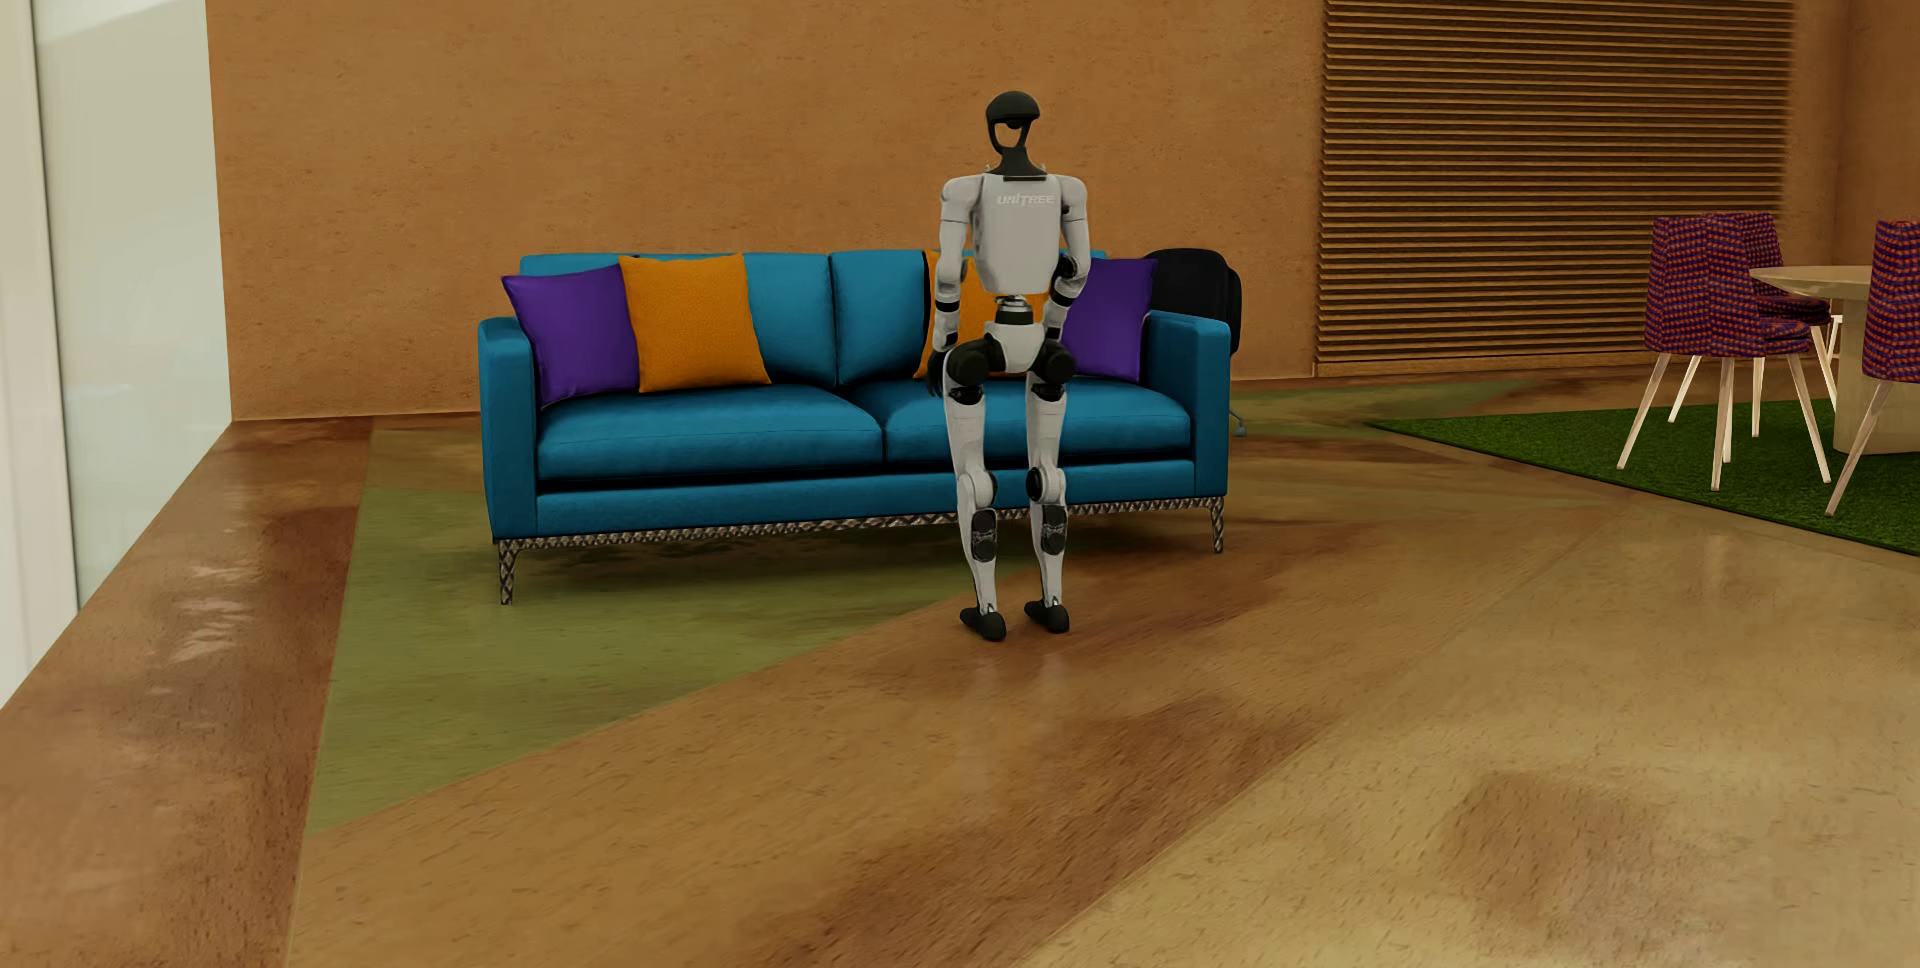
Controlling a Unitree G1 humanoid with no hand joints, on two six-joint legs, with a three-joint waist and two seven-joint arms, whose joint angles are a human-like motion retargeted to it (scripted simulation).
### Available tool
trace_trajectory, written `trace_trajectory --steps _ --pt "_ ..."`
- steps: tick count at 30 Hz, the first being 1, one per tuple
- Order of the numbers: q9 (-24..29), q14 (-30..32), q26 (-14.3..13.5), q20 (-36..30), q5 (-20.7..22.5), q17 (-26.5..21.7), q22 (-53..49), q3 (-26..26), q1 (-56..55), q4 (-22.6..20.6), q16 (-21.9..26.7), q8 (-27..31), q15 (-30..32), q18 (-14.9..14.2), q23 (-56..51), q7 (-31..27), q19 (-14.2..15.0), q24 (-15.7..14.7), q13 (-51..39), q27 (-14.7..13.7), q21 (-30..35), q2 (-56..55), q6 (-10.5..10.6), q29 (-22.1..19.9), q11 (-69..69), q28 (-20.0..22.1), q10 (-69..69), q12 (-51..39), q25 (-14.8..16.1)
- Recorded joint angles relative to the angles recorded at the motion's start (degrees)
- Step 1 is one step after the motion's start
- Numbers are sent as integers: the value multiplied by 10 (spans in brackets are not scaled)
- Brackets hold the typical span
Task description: Go to the sofa
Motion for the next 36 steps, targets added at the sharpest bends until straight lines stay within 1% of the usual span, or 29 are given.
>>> trace_trajectory --steps 8,10,19,30,35,36 --pt "6 -1 4 -7 -1 1 1 -1 -1 -1 9 1 -1 1 -2 1 1 -9 10 2 -8 -4 1 -4 6 1 2 3 3" --pt "7 0 3 -7 -2 3 3 -1 -1 -1 10 1 0 2 -7 1 2 -10 11 8 -5 -4 1 -4 6 4 1 0 3" --pt "9 0 1 -12 -3 1 0 -1 -1 -2 9 0 0 3 -10 1 4 -17 13 14 2 -7 2 -9 11 4 0 -7 11" --pt "8 -1 1 -18 -2 0 0 0 -1 -1 13 -1 1 2 -8 1 4 -20 8 16 13 -8 0 -7 14 6 1 -8 13" --pt "6 -3 1 -26 1 0 6 -1 1 2 16 3 -1 1 -8 6 3 -15 -1 15 18 -9 0 -5 17 4 1 -12 12" --pt "6 -4 2 -26 1 -2 5 -1 1 2 16 4 -1 1 -7 6 2 -15 -3 10 16 -9 -1 -5 19 5 2 -11 12"
